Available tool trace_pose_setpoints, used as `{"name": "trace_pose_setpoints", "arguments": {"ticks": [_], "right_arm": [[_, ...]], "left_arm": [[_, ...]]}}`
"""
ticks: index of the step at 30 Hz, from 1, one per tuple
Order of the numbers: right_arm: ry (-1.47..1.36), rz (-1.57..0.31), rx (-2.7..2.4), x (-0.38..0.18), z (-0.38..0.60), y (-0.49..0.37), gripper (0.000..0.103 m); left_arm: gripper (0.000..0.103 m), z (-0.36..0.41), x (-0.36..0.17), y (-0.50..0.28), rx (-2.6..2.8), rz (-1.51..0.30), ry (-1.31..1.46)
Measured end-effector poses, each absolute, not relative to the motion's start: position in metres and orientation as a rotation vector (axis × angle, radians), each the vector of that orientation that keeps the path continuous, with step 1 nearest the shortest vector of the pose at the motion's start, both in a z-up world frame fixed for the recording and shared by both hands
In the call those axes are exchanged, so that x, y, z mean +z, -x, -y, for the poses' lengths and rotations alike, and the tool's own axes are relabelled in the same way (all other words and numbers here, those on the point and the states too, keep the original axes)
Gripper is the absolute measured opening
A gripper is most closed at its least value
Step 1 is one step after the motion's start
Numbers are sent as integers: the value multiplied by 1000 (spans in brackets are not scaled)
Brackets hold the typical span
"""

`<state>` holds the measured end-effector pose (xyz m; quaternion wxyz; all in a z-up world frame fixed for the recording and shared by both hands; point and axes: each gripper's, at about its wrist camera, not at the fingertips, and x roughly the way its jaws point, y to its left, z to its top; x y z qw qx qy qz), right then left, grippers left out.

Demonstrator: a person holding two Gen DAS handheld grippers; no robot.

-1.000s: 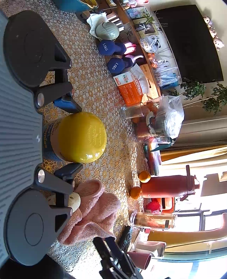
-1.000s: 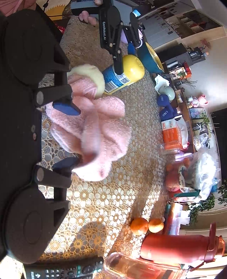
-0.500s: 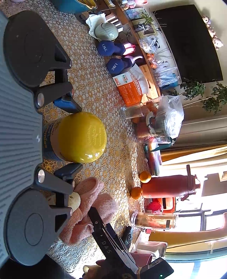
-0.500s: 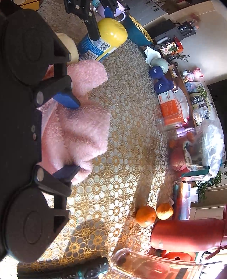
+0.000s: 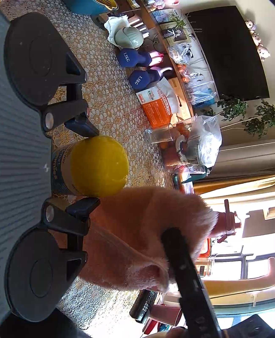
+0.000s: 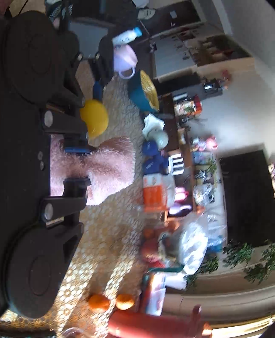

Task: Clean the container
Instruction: 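Regrasp the pink towel with the right tool, then wipe the jar cap again with the towel in the right tool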

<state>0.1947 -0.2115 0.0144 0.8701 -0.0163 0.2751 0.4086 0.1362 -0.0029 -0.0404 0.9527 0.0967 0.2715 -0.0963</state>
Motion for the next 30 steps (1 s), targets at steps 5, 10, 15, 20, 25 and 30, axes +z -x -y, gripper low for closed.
{"name": "trace_pose_setpoints", "arguments": {"ticks": [5,10,15,20,25,30], "right_arm": [[58,-552,1056,35,169,-188,21],[91,-624,1134,20,132,-193,21],[63,-659,1116,8,122,-206,21],[31,-659,1085,5,126,-220,21],[-49,-681,1051,-1,134,-238,21],[-112,-702,1002,-8,143,-252,22]], "left_arm": [[62,3,-40,-136,-197,-550,-198],[62,3,-40,-137,-201,-546,-204],[62,-1,-40,-140,-202,-549,-187],[62,-4,-41,-142,-207,-551,-178],[62,-7,-41,-143,-211,-552,-162],[62,-7,-41,-143,-212,-552,-160]]}}
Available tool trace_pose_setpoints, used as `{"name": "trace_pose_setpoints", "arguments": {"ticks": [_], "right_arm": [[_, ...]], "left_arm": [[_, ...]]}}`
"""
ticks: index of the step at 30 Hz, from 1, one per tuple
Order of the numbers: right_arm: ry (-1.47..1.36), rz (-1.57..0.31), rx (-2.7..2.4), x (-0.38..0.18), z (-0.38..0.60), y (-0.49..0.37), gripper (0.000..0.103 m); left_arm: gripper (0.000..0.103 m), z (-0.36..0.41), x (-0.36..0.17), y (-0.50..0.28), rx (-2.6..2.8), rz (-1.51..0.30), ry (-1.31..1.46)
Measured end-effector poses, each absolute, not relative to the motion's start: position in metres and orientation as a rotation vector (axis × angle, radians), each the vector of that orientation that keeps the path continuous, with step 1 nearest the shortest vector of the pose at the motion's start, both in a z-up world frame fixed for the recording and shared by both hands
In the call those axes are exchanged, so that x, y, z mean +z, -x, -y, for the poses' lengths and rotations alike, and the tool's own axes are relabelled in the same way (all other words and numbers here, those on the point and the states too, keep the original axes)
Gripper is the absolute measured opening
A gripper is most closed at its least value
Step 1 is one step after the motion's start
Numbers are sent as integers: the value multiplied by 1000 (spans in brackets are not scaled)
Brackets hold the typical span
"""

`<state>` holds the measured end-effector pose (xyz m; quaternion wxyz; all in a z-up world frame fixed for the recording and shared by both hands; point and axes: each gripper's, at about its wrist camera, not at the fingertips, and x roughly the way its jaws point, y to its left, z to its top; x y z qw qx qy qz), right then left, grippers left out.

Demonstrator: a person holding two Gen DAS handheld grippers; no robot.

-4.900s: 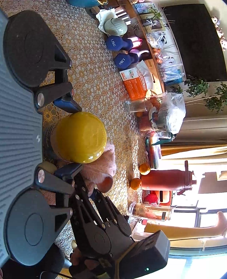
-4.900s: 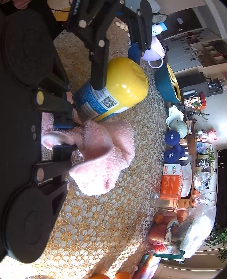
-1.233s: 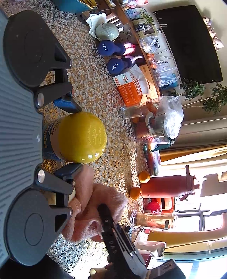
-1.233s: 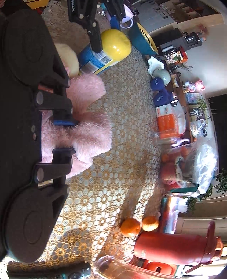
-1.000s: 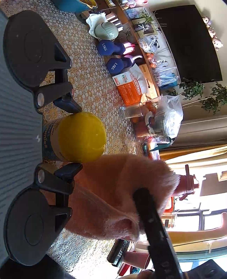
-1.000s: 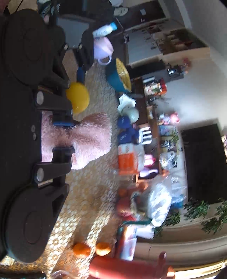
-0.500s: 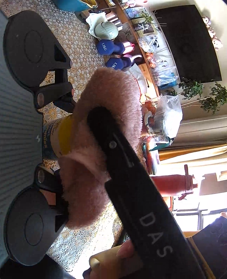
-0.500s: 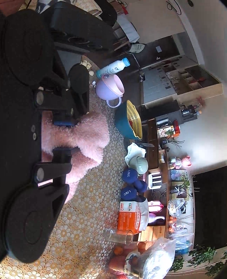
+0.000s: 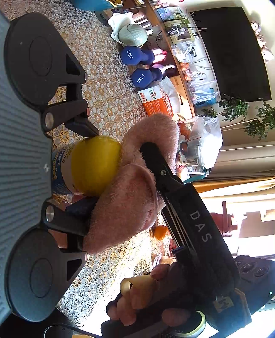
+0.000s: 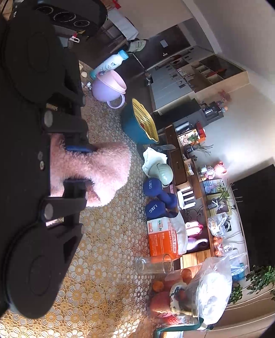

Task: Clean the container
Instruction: 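Wipe the jar cap again with the towel in the right tool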

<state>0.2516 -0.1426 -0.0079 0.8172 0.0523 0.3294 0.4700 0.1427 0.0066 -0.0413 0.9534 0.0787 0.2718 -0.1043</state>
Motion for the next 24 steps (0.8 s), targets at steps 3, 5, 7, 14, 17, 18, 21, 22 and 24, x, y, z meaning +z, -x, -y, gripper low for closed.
{"name": "trace_pose_setpoints", "arguments": {"ticks": [3,5,7,14,17,18,21,22,24], "right_arm": [[-192,-737,994,-16,151,-260,22],[-247,-757,982,-22,156,-265,22],[-300,-781,957,-29,162,-270,22],[-442,-894,890,-62,180,-280,22],[-403,-936,865,-73,180,-276,22],[-371,-943,863,-74,179,-274,22],[-169,-955,856,-75,172,-262,21],[-78,-936,843,-71,170,-256,21],[35,-861,815,-55,171,-245,21]], "left_arm": [[62,-7,-42,-143,-213,-551,-159],[62,-6,-42,-143,-213,-552,-159],[62,-7,-42,-143,-213,-551,-160],[62,-7,-42,-143,-213,-550,-161],[62,-7,-42,-144,-212,-550,-162],[62,-7,-43,-144,-212,-550,-162],[62,-7,-43,-143,-212,-550,-163],[62,-7,-43,-143,-212,-549,-164],[62,-7,-43,-142,-211,-548,-166]]}}
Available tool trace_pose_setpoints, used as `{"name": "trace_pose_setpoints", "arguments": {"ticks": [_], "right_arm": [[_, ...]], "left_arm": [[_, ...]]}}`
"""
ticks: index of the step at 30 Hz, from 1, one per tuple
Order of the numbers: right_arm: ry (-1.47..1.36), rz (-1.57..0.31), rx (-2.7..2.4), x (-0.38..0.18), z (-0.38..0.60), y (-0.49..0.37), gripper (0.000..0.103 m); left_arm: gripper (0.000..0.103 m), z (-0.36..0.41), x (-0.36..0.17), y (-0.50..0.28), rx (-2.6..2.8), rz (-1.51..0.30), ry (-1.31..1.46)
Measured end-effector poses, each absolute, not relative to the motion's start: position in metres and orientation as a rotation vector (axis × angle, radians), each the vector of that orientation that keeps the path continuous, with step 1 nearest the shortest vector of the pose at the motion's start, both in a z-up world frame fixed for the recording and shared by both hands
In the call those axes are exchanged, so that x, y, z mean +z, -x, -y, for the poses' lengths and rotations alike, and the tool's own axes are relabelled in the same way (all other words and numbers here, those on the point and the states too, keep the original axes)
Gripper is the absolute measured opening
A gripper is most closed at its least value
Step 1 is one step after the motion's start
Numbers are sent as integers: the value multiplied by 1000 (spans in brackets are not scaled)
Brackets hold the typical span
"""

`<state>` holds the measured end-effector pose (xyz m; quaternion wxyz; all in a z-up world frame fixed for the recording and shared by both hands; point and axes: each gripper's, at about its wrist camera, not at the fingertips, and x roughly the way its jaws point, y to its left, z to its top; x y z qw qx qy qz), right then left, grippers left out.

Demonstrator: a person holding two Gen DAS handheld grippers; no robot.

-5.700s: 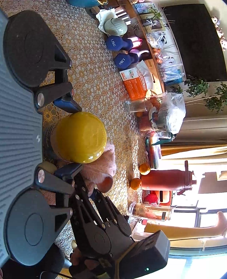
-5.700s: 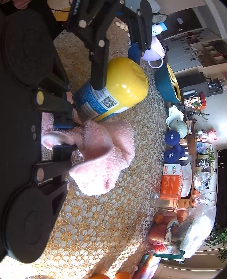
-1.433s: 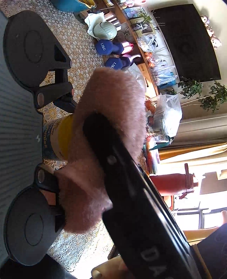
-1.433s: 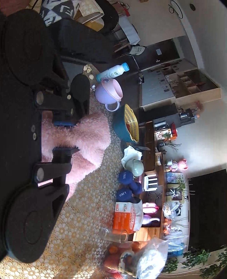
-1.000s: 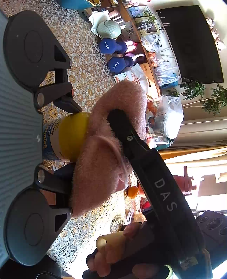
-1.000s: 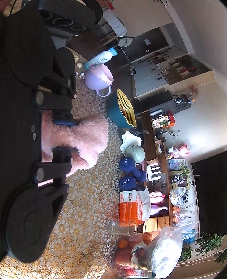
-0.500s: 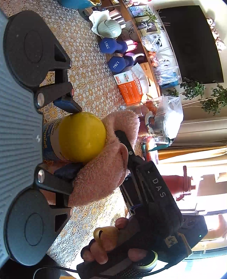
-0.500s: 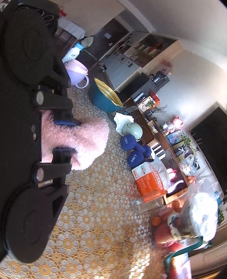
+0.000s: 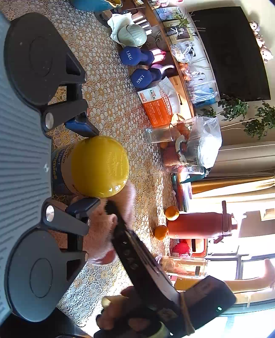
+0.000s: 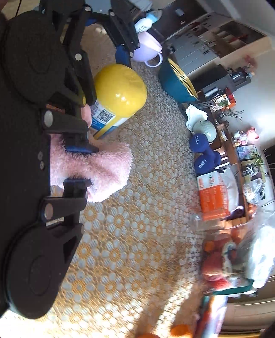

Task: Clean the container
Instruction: 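Wipe the jar cap again with the towel in the right tool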

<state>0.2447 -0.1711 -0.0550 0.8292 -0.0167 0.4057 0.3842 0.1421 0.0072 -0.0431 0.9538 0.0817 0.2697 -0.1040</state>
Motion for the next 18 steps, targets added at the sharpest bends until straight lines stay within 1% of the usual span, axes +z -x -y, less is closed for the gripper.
{"name": "trace_pose_setpoints", "arguments": {"ticks": [5,9,13,18], "right_arm": [[68,-650,865,-1,185,-222,21],[111,-562,990,24,172,-199,21],[146,-567,1122,26,149,-185,21],[163,-629,1120,9,132,-194,21]], "left_arm": [[62,-7,-44,-141,-210,-547,-167],[62,-6,-44,-140,-209,-547,-168],[62,-6,-45,-139,-210,-544,-178],[62,-2,-45,-138,-205,-539,-198]]}}
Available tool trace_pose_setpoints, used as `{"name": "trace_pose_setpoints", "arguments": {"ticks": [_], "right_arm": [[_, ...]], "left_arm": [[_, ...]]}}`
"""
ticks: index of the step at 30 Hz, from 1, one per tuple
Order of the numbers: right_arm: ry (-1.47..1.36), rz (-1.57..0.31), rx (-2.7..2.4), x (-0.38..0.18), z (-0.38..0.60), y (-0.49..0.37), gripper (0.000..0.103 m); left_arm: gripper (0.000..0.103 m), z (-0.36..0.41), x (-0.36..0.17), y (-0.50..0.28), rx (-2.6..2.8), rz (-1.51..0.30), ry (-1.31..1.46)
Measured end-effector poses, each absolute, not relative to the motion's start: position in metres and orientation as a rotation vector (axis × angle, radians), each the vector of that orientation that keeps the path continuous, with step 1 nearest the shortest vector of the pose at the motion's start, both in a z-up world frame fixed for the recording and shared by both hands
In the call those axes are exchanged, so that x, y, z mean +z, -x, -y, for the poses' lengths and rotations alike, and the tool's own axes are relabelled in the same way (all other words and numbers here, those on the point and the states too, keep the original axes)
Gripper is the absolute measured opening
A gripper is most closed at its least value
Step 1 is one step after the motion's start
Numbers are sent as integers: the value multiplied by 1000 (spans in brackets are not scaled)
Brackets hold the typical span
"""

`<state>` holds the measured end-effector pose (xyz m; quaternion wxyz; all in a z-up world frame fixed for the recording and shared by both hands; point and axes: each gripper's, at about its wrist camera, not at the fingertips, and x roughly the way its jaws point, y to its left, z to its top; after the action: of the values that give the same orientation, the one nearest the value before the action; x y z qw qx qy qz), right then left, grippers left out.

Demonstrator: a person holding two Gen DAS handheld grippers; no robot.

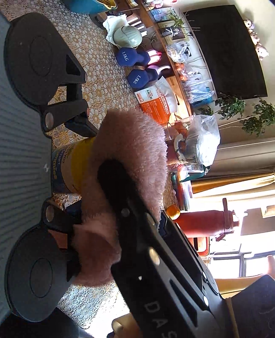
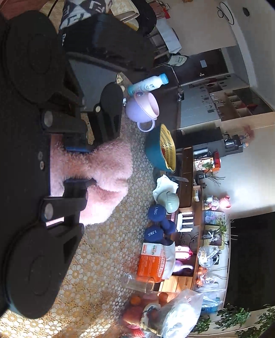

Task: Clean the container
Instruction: 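Wipe the jar cap again with the towel in the right tool, then set the jar upright on the table with the left tool while the right tool drops the towel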

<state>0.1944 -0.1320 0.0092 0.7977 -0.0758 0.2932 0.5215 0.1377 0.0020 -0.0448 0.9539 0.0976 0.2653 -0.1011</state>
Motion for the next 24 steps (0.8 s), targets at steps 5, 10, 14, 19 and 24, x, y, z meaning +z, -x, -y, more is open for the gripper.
{"name": "trace_pose_setpoints", "arguments": {"ticks": [5,10,14,19,24], "right_arm": [[102,-635,1082,6,137,-209,21],[75,-648,1036,1,143,-223,22],[15,-680,1005,-6,149,-238,22],[-45,-724,956,-16,158,-251,22],[-43,-798,934,-37,163,-257,22]], "left_arm": [[62,-7,-43,-140,-205,-546,-168],[62,-7,-43,-140,-205,-547,-164],[62,-7,-43,-140,-206,-546,-162],[62,-8,-43,-140,-206,-546,-162],[62,-8,-42,-140,-207,-545,-163]]}}
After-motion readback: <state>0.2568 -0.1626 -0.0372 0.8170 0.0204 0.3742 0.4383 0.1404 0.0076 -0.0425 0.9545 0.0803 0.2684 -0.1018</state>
